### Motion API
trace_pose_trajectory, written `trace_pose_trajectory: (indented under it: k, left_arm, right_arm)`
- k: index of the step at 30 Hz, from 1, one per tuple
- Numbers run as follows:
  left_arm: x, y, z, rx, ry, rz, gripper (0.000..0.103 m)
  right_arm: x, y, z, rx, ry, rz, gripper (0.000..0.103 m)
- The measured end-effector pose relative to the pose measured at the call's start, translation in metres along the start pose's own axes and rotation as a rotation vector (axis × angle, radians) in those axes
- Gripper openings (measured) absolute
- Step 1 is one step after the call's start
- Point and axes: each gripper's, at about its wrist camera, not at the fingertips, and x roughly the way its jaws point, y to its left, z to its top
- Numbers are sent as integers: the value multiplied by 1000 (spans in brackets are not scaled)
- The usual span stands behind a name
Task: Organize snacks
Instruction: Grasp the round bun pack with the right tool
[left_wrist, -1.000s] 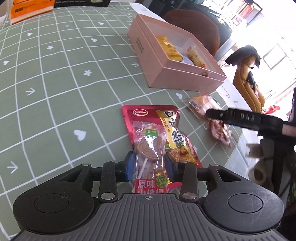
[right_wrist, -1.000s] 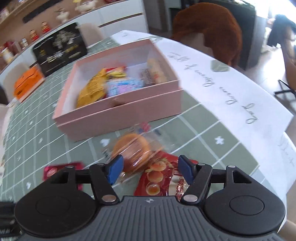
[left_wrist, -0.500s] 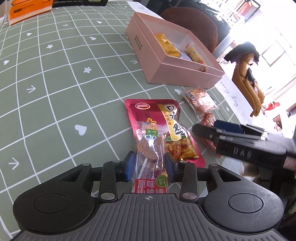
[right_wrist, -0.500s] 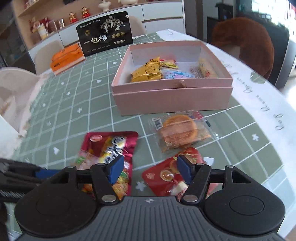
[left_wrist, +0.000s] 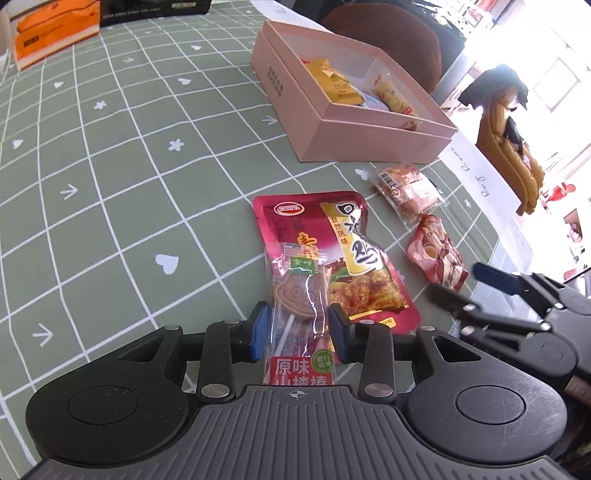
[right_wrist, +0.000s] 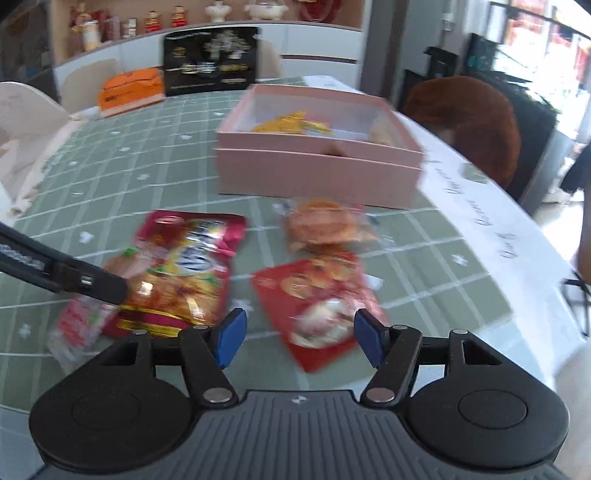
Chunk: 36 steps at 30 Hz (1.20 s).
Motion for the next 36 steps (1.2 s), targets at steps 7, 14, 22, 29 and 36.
trace_pose_trajectory:
  k: [7, 14, 22, 29, 36]
  left_arm:
    - [0, 3, 1, -5, 3, -9, 40]
    - [0, 1, 1, 6, 4, -3, 40]
    - [0, 2, 0, 2, -1, -6, 40]
    - [0, 1, -2, 5, -10, -3, 41]
    - [-1, 2, -4, 6, -16, -6, 41]
  right_arm:
    - [-1, -53, 5, 227, 27, 50, 66]
    - [42, -54, 60, 224, 22, 63, 66]
    - [70, -36, 84, 154, 46, 116, 58]
    - [39, -22, 52, 35, 72, 169, 54]
    - [7, -22, 37, 2, 48, 231, 55]
